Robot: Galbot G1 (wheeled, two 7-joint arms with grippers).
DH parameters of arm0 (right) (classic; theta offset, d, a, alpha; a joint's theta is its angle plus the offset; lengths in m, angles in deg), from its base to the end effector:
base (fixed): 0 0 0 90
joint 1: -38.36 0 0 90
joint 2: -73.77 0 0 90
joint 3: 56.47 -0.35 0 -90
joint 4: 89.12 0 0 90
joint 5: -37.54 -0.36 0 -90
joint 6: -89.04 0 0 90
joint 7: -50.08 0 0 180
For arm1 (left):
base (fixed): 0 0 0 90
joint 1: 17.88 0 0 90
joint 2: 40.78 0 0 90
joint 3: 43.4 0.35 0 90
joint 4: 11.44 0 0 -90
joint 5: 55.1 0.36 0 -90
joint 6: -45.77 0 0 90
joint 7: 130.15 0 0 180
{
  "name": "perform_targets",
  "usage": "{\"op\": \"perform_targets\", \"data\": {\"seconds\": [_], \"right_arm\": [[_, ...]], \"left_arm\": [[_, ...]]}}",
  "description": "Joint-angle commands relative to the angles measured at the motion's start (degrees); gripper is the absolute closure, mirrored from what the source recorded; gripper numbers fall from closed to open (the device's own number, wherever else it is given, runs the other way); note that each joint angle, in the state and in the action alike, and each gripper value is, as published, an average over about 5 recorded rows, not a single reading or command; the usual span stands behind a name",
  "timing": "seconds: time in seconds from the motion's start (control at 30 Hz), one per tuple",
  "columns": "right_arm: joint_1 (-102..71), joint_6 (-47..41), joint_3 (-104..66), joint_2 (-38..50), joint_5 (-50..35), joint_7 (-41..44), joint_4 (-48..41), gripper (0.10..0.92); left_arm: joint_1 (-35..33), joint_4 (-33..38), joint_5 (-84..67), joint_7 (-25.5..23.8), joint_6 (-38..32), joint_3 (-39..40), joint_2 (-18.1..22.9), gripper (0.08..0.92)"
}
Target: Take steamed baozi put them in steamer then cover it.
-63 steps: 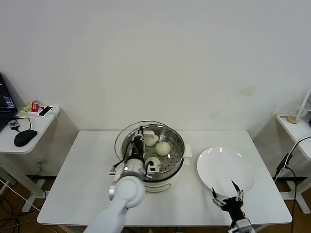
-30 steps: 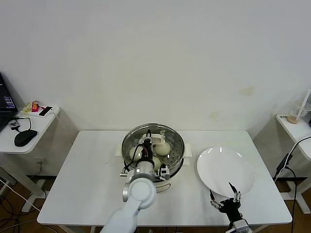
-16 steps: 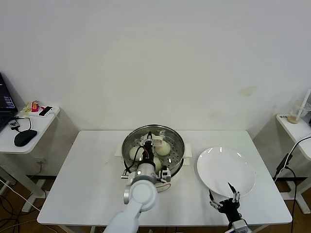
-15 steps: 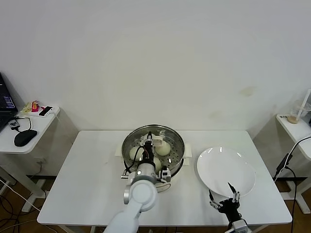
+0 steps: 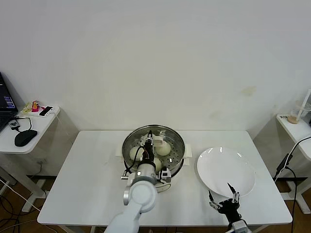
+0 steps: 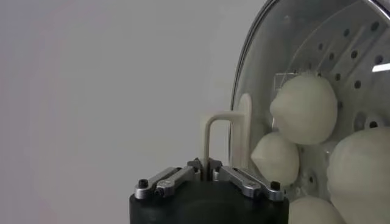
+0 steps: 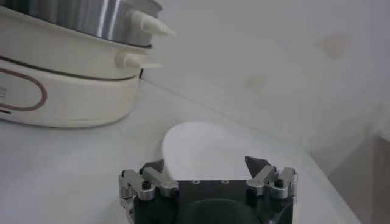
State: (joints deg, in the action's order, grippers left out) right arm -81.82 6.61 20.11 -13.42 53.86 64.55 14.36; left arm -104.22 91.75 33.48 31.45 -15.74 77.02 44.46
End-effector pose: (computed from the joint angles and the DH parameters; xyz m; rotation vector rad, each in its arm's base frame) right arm 0.1628 -0.0942 -0.3975 0.1706 -2.8469 0.5758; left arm 0.3196 -0.1546 -0.2618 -0.1369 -2.2570 -2.1632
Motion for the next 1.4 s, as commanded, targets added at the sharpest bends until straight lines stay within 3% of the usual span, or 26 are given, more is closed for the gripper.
{"op": "perform_targets", "data": {"seconds": [0.03, 0.3, 0.43, 0.5, 0.6, 0.73, 0.8, 0.97, 1.07, 1.4], "right_arm": [[-0.3, 0.0, 0.0, 0.3, -0.1, 0.0, 0.2, 0.203], [-1.2, 0.0, -0.3, 1.1, -0.5, -0.1, 1.0, 0.203], [-1.7, 0.2, -0.3, 1.7, -1.2, -0.2, 1.3, 0.203], [-2.1, 0.4, -0.3, 2.2, -2.3, -0.2, 1.5, 0.203], [-2.7, 1.5, 0.0, 3.9, -6.9, -0.2, 1.7, 0.203], [-2.4, 3.8, 1.7, 4.7, -13.1, -1.0, 1.2, 0.203], [-2.7, 4.6, 2.9, 4.8, -14.7, -1.5, 1.7, 0.203], [-5.8, 3.3, 5.8, 6.2, -19.0, -2.2, 4.7, 0.203], [-8.0, 2.5, 6.6, 8.0, -20.4, -2.6, 6.5, 0.203], [-17.2, 0.1, 7.4, 14.5, -26.4, -5.7, 12.9, 0.203]], "left_arm": [[-3.1, 5.7, -3.1, 0.9, -0.5, 0.0, -2.2, 0.68], [-9.6, 15.8, -13.0, 4.9, -1.6, -1.3, -8.8, 0.455], [-13.7, 22.0, -22.8, 9.2, -3.4, -3.9, -12.1, 0.334], [-16.7, 24.3, -29.6, 13.0, -4.9, -6.0, -12.9, 0.282], [-22.3, 25.5, -44.3, 22.9, -9.1, -9.5, -12.8, 0.211], [-28.6, 21.9, -67.3, 38.4, -22.6, -16.4, -11.7, 0.179], [-30.5, 19.7, -77.7, 41.9, -28.3, -20.4, -11.8, 0.178], [-36.2, 16.3, -100.3, 36.7, -36.5, -30.2, -11.7, 0.177], [-39.8, 14.9, -102.1, 35.4, -39.7, -32.0, -11.6, 0.177], [-50.0, 16.0, -102.1, 32.0, -41.2, -34.7, -10.5, 0.177]]}}
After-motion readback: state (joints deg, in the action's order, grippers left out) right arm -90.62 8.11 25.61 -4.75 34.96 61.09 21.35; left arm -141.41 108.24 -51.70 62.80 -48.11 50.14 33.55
